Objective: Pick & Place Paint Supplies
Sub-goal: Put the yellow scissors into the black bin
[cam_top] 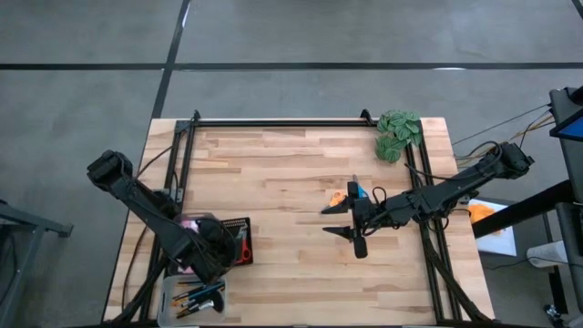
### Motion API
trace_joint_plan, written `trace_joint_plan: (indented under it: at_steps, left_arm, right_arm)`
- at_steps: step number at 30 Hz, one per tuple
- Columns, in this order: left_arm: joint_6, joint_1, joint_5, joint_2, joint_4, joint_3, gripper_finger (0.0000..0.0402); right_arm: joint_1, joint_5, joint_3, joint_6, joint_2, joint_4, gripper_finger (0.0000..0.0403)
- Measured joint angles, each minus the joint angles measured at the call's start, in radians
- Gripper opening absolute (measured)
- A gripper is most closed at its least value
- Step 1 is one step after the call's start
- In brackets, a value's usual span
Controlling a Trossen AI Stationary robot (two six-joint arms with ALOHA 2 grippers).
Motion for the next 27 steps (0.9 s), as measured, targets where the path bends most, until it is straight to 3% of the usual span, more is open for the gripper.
trace_joint_plan:
  at_steps: [5,16,22,27]
  left_arm:
    - [0.095,0.032,-0.078,0.0,-0.055,0.058,0.0072]
    - [0.701,0.275,-0.211,-0.001,0.11,0.12,0.0072]
    - [1.155,0.434,-0.275,0.001,0.496,0.013,0.0072]
    - [1.373,0.562,-0.162,0.002,0.88,-0.115,0.0072]
  right_arm:
    - [0.0,0.0,0.0,0.0,0.0,0.0,0.0209]
    - [0.0,0.0,0.0,0.0,0.0,0.0,0.0209]
    - [0.0,0.0,0.0,0.0,0.0,0.0,0.0209]
    - [0.0,0.0,0.0,0.0,0.0,0.0,0.0209]
